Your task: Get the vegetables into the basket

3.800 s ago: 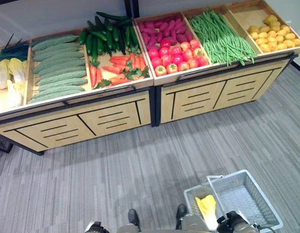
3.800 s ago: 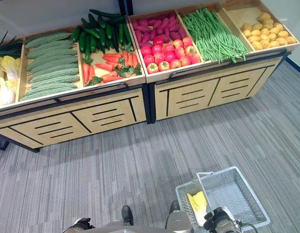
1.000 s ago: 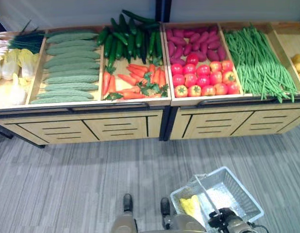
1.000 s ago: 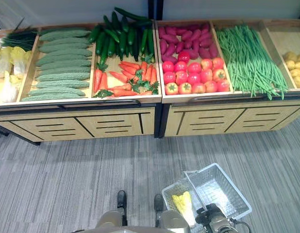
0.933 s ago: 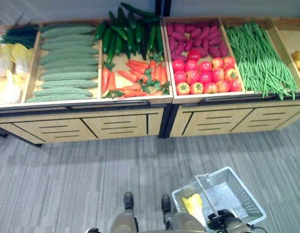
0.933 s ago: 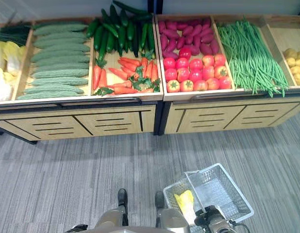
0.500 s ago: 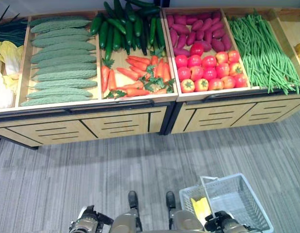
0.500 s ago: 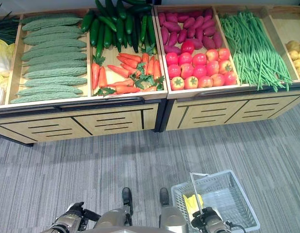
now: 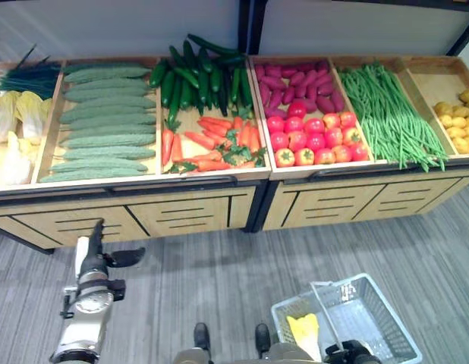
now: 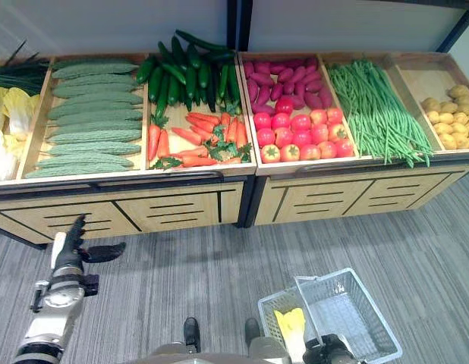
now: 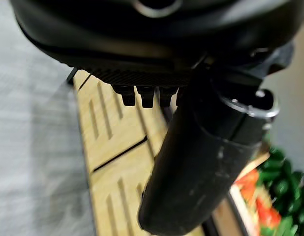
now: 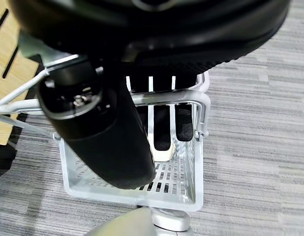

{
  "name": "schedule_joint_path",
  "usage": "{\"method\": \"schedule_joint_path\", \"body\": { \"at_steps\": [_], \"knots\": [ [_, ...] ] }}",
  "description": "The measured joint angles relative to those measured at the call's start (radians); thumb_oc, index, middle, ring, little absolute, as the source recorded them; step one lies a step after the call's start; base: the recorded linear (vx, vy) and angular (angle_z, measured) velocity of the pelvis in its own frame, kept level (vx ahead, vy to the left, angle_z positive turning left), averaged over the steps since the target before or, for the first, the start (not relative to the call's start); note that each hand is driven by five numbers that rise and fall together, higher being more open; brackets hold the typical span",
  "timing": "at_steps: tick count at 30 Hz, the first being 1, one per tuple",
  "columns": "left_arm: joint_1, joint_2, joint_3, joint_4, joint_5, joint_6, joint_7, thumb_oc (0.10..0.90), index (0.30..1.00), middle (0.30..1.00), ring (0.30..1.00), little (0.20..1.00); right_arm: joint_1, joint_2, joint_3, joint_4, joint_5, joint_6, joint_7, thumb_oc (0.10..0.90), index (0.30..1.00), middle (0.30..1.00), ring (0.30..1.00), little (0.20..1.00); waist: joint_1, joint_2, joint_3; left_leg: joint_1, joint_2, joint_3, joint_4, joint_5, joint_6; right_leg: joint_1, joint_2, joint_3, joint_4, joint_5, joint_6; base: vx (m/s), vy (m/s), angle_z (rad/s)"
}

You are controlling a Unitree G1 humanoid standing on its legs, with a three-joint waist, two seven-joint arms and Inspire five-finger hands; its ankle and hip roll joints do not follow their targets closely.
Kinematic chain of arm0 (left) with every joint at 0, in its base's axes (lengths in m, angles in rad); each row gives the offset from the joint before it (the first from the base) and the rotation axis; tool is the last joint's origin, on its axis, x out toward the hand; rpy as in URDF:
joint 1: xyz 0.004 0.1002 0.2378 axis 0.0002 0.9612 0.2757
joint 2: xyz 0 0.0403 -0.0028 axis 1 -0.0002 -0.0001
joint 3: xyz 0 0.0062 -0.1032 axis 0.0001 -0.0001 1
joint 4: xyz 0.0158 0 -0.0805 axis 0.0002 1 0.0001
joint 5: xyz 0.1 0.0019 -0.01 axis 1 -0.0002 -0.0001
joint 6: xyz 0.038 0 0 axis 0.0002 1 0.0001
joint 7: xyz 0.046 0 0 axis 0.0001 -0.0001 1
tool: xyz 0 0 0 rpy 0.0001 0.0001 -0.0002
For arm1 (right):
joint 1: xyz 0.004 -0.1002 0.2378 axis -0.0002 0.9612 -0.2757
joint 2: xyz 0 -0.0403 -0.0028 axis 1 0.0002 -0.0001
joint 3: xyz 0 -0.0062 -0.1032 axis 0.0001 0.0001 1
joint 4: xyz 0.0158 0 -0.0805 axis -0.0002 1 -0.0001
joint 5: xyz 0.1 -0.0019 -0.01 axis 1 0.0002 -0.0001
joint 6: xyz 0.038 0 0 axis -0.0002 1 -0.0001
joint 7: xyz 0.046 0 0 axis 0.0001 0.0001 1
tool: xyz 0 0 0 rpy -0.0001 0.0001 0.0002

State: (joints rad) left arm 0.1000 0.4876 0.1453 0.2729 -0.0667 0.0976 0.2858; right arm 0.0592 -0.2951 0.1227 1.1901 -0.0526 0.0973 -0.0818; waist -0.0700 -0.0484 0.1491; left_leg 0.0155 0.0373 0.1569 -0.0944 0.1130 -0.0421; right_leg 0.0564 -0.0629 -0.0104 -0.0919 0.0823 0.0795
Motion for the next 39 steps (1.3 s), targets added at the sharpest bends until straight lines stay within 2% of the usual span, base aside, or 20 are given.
{"method": "schedule_joint_path", "body": {
  "at_steps": [5, 9, 18, 20, 22, 24, 25, 26, 27, 31, 33, 34, 35, 36, 39],
  "knots": [
    [0.033, 0.008, 0.013, -0.105, 0.074, 0.011, 0.001, 0.900, 1.000, 1.000, 1.000, 1.000, 0.020, -0.005, -0.001, 0.041, -0.020, 0.001, 0.009, 0.400, 0.300, 0.300, 0.300, 0.300, 0.002, 0.000, -0.007, 0.018, -0.001, 0.000, 0.001, 0.002, 0.009, 0.017, 0.000, 0.000, 0.000, 0.001, -0.003, 0.02, 0.002, 0.00],
    [0.031, 0.034, 0.015, -0.162, 0.129, 0.007, 0.020, 0.900, 1.000, 1.000, 1.000, 1.000, 0.021, -0.008, 0.000, 0.052, -0.020, 0.001, 0.009, 0.400, 0.300, 0.300, 0.300, 0.300, -0.003, 0.009, -0.019, 0.024, 0.001, 0.000, -0.001, -0.005, -0.001, 0.023, 0.000, 0.000, 0.000, -0.003, -0.003, 0.04, -0.001, -0.01],
    [-0.060, 0.287, 0.006, -0.146, 0.331, 0.022, 0.076, 0.900, 1.000, 1.000, 1.000, 1.000, 0.031, -0.033, 0.004, 0.071, -0.030, -0.003, 0.008, 0.400, 0.300, 0.300, 0.300, 0.300, -0.029, 0.040, -0.056, 0.031, 0.005, 0.007, -0.001, -0.005, -0.003, 0.025, 0.004, 0.007, 0.000, -0.008, 0.000, 0.02, 0.006, -0.01],
    [-0.096, 0.343, -0.015, -0.120, 0.371, 0.031, 0.082, 0.900, 1.000, 1.000, 1.000, 1.000, 0.031, -0.036, 0.004, 0.080, -0.030, -0.003, 0.005, 0.400, 0.300, 0.300, 0.300, 0.300, -0.033, 0.046, -0.065, 0.031, 0.005, 0.015, -0.001, -0.005, -0.003, 0.022, 0.004, 0.011, 0.000, -0.008, 0.000, 0.01, 0.006, -0.07],
    [-0.173, 0.432, -0.046, -0.057, 0.439, 0.048, 0.084, 0.900, 1.000, 1.000, 1.000, 1.000, 0.031, -0.045, 0.004, 0.082, -0.033, -0.004, 0.002, 0.400, 0.300, 0.300, 0.300, 0.300, -0.043, 0.054, -0.068, 0.028, 0.005, 0.023, -0.001, -0.005, -0.004, 0.014, 0.004, 0.021, 0.000, -0.004, 0.001, -0.01, 0.027, -0.11],
    [-0.218, 0.470, -0.083, -0.009, 0.468, 0.054, 0.086, 0.900, 1.000, 1.000, 1.000, 1.000, 0.032, -0.048, 0.006, 0.091, -0.040, -0.005, 0.001, 0.400, 0.300, 0.300, 0.300, 0.300, -0.048, 0.058, -0.071, 0.027, 0.005, 0.027, -0.001, -0.005, -0.003, 0.011, 0.004, 0.025, 0.000, -0.003, 0.000, -0.03, 0.034, -0.09],
    [-0.326, 0.554, -0.223, 0.105, 0.514, 0.069, 0.081, 0.900, 1.000, 1.000, 1.000, 1.000, 0.030, -0.058, 0.023, 0.099, -0.056, -0.007, -0.004, 0.400, 0.300, 0.300, 0.300, 0.300, -0.053, 0.067, -0.079, 0.016, 0.005, 0.036, -0.001, -0.005, -0.003, -0.005, 0.003, 0.034, 0.000, -0.001, 0.002, -0.04, 0.035, -0.17],
    [-0.372, 0.575, -0.275, 0.155, 0.541, 0.074, 0.073, 0.900, 1.000, 1.000, 1.000, 1.000, 0.024, -0.064, 0.023, 0.097, -0.059, -0.011, -0.005, 0.400, 0.300, 0.300, 0.300, 0.300, -0.059, 0.072, -0.084, 0.002, 0.005, 0.042, -0.001, -0.005, -0.003, -0.020, 0.003, 0.040, 0.000, 0.002, 0.003, -0.03, 0.035, -0.18],
    [-0.469, 0.590, -0.384, 0.226, 0.565, 0.081, 0.069, 0.900, 1.000, 1.000, 1.000, 1.000, 0.025, -0.068, 0.028, 0.098, -0.060, -0.018, -0.009, 0.400, 0.300, 0.300, 0.300, 0.300, -0.066, 0.080, -0.085, -0.013, 0.003, 0.047, -0.001, -0.001, -0.002, -0.038, 0.001, 0.044, 0.000, 0.008, 0.006, -0.02, 0.033, -0.12],
    [-0.594, 0.601, -0.553, 0.298, 0.600, 0.075, 0.033, 0.900, 1.000, 1.000, 1.000, 1.000, -0.004, -0.072, 0.042, 0.095, -0.066, -0.025, -0.013, 0.400, 0.300, 0.300, 0.300, 0.300, -0.095, 0.088, -0.091, -0.053, 0.001, 0.060, -0.001, 0.007, 0.006, -0.081, 0.000, 0.058, 0.001, 0.026, 0.000, -0.02, 0.019, -0.15],
    [-0.658, 0.593, -0.661, 0.363, 0.621, 0.057, 0.030, 0.900, 1.000, 1.000, 1.000, 1.000, -0.015, -0.072, 0.048, 0.098, -0.069, -0.028, -0.014, 0.400, 0.300, 0.300, 0.300, 0.300, -0.124, 0.091, -0.088, -0.064, 0.001, 0.079, -0.001, 0.014, 0.014, -0.107, -0.001, 0.071, 0.001, 0.033, -0.001, -0.07, 0.052, -0.19],
    [-0.743, 0.584, -0.769, 0.439, 0.622, 0.054, 0.017, 0.900, 1.000, 1.000, 1.000, 1.000, -0.030, -0.074, 0.060, 0.098, -0.069, -0.036, -0.022, 0.400, 0.300, 0.300, 0.300, 0.300, -0.131, 0.096, -0.089, -0.092, 0.001, 0.088, -0.001, 0.014, 0.014, -0.135, -0.002, 0.079, 0.002, 0.032, 0.006, -0.06, 0.042, -0.27],
    [-0.783, 0.584, -0.816, 0.483, 0.622, 0.053, 0.015, 0.900, 1.000, 1.000, 1.000, 1.000, -0.048, -0.073, 0.063, 0.096, -0.069, -0.040, -0.028, 0.400, 0.300, 0.300, 0.300, 0.300, -0.139, 0.099, -0.085, -0.115, 0.001, 0.098, -0.001, 0.014, 0.014, -0.162, -0.002, 0.090, 0.004, 0.038, 0.012, -0.07, 0.047, -0.35],
    [-0.808, 0.578, -0.829, 0.504, 0.626, 0.051, 0.010, 0.900, 1.000, 1.000, 1.000, 1.000, -0.059, -0.072, 0.064, 0.095, -0.069, -0.040, -0.027, 0.400, 0.300, 0.300, 0.300, 0.300, -0.151, 0.101, -0.080, -0.133, -0.001, 0.108, 0.000, 0.020, 0.019, -0.186, -0.003, 0.097, 0.006, 0.059, 0.003, -0.04, 0.029, -0.28],
    [-0.891, 0.545, -0.896, 0.605, 0.634, 0.049, 0.011, 0.900, 1.000, 1.000, 1.000, 1.000, -0.070, -0.072, 0.085, 0.094, -0.067, -0.044, -0.042, 0.400, 0.300, 0.300, 0.300, 0.300, -0.166, 0.104, -0.074, -0.160, -0.001, 0.135, 0.004, 0.025, 0.023, -0.227, -0.003, 0.122, 0.006, 0.065, 0.007, -0.03, 0.026, -0.23]
  ]
}}
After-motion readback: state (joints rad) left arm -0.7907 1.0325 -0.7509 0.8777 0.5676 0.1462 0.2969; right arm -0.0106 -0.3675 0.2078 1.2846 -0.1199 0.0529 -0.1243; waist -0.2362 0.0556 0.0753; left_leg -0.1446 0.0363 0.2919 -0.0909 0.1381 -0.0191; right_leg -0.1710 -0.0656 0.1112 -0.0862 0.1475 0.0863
